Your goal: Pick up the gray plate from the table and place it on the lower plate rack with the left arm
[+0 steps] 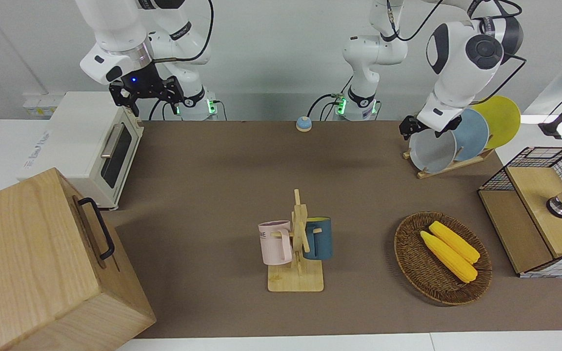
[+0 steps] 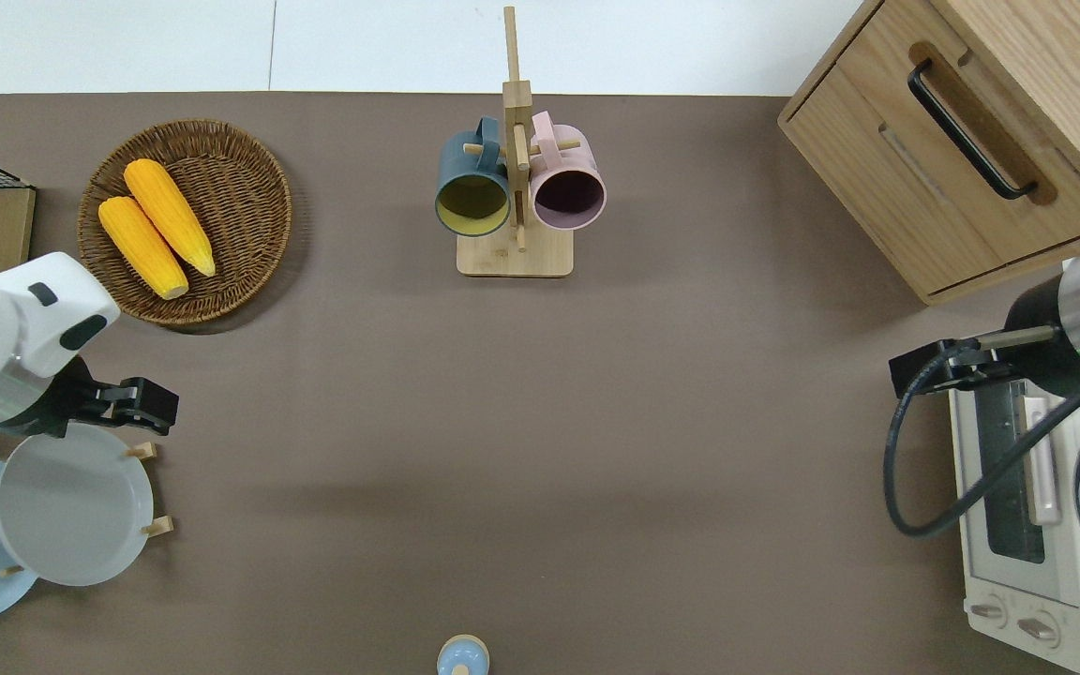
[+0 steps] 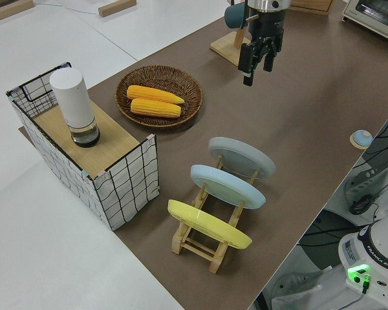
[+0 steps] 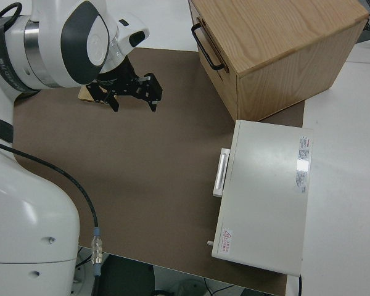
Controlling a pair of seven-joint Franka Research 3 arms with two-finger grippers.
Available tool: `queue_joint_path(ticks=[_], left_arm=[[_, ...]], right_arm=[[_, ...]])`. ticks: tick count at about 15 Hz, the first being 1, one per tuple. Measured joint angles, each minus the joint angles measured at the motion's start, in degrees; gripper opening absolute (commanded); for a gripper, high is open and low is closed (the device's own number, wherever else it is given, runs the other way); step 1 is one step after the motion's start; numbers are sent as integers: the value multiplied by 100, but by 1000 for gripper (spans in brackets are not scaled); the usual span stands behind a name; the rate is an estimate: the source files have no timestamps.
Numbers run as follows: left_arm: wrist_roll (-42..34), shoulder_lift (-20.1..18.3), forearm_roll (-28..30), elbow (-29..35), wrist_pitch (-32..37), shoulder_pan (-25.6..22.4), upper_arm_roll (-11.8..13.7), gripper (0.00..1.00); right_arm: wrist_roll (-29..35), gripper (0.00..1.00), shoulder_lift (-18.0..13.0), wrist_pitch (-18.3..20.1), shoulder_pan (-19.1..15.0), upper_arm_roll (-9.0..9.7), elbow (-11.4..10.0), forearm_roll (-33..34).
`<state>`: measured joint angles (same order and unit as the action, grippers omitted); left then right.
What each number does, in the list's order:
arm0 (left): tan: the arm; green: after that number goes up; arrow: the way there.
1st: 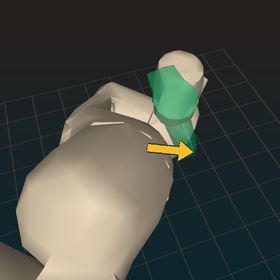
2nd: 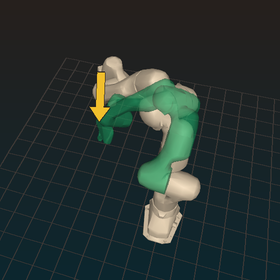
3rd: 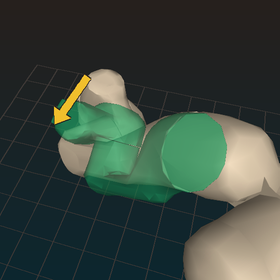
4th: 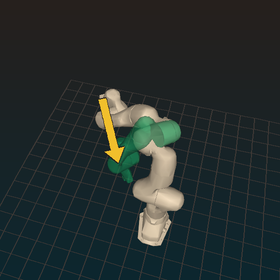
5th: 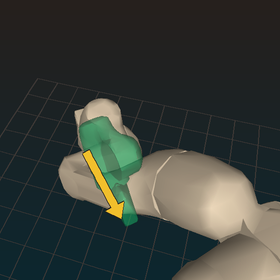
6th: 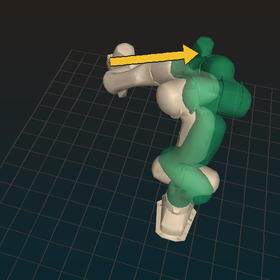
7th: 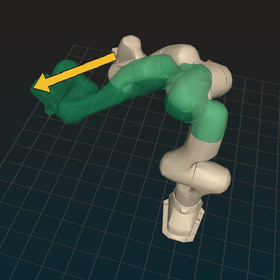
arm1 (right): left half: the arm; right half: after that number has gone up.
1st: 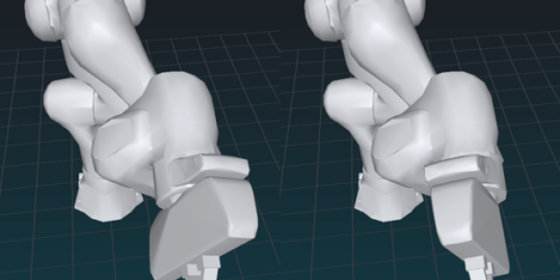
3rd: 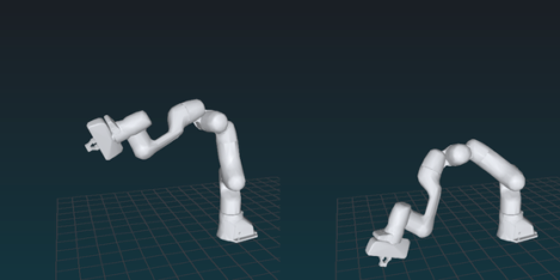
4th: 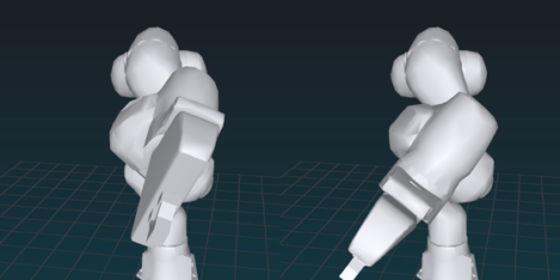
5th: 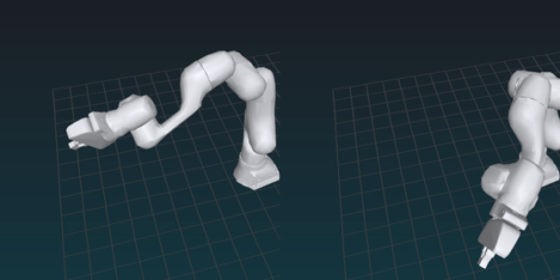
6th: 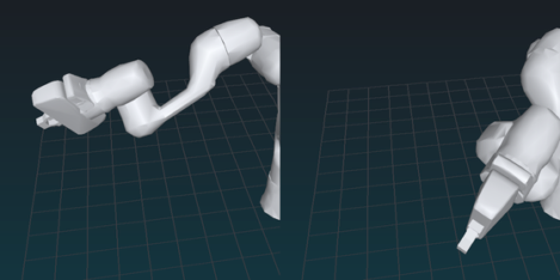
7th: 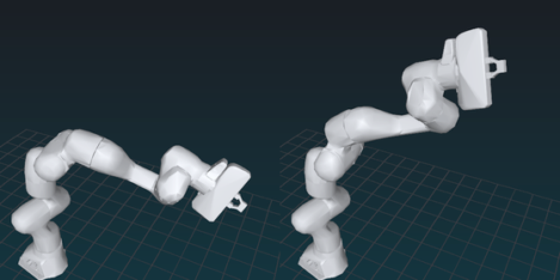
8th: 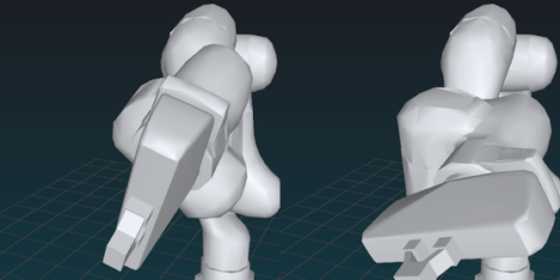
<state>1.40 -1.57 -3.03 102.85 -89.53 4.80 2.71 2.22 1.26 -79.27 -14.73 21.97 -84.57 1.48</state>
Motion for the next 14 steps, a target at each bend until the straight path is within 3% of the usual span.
queue_joint_path(ticks=[3,5,14], left_arm=[[-498,-9,534,-337,6,-15,309,995],[-759,-13,601,-514,21,-44,372,995],[-903,-18,490,-952,161,-39,125,995]], right_arm=[[0,983,0,0,0,0,0,0],[0,983,0,0,0,0,0,0],[0,983,0,0,0,0,0,0]])
